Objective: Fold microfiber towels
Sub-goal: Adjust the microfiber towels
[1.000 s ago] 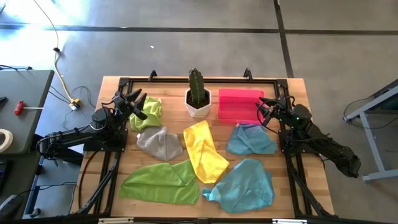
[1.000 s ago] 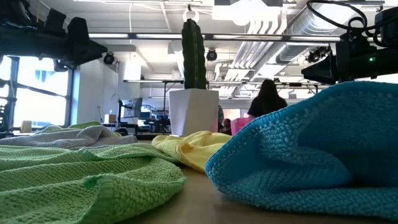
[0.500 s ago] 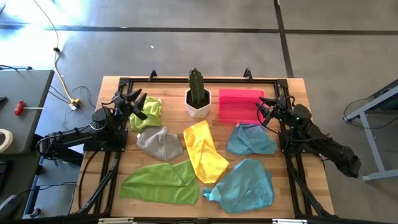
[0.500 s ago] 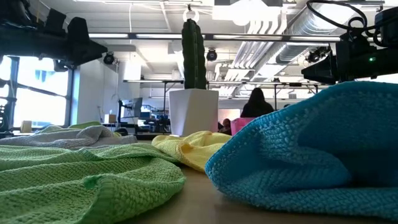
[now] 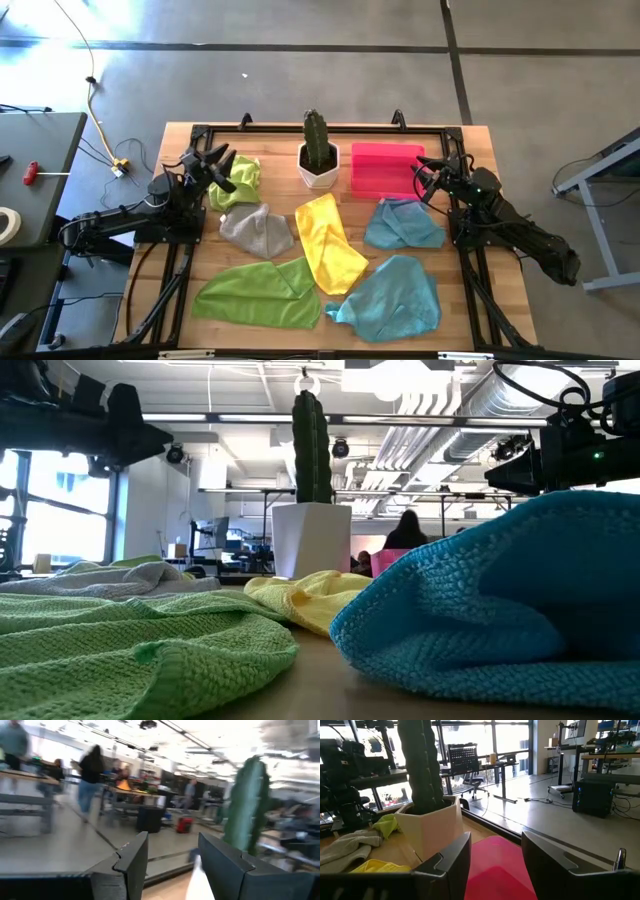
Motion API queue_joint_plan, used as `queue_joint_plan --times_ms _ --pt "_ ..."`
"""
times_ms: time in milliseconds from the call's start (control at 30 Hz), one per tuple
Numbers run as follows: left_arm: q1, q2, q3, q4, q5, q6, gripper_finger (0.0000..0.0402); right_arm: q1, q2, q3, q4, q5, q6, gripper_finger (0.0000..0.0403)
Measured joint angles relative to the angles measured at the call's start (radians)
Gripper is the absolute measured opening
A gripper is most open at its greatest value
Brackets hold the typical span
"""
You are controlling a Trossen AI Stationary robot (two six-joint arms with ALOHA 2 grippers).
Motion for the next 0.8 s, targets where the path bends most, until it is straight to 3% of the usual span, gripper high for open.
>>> queue_joint_plan --times_ms 100,267,367,533,800 --pt "0.001 0.0 0.0 0.021 0.125 -0.061 0.0166 0.0 0.0 0.0 0.0 0.0 0.0 0.0167" --pt "0.0 0.003 0.0 0.118 0.425 -0.107 0.0166 0.0 0.0 0.0 0.0 0.0 0.0 0.0167" --pt "-0.006 0.008 0.0 0.187 0.541 -0.108 0.0166 0.0 0.0 0.0 0.0 0.0 0.0 0.0167" --pt "-0.051 0.033 0.006 0.273 0.577 -0.104 0.0166 0.0 0.0 0.0 0.0 0.0 0.0 0.0167" --pt "-0.13 0.148 0.127 0.276 0.572 -0.009 0.0166 0.0 0.0 0.0 0.0 0.0 0.0 0.0167"
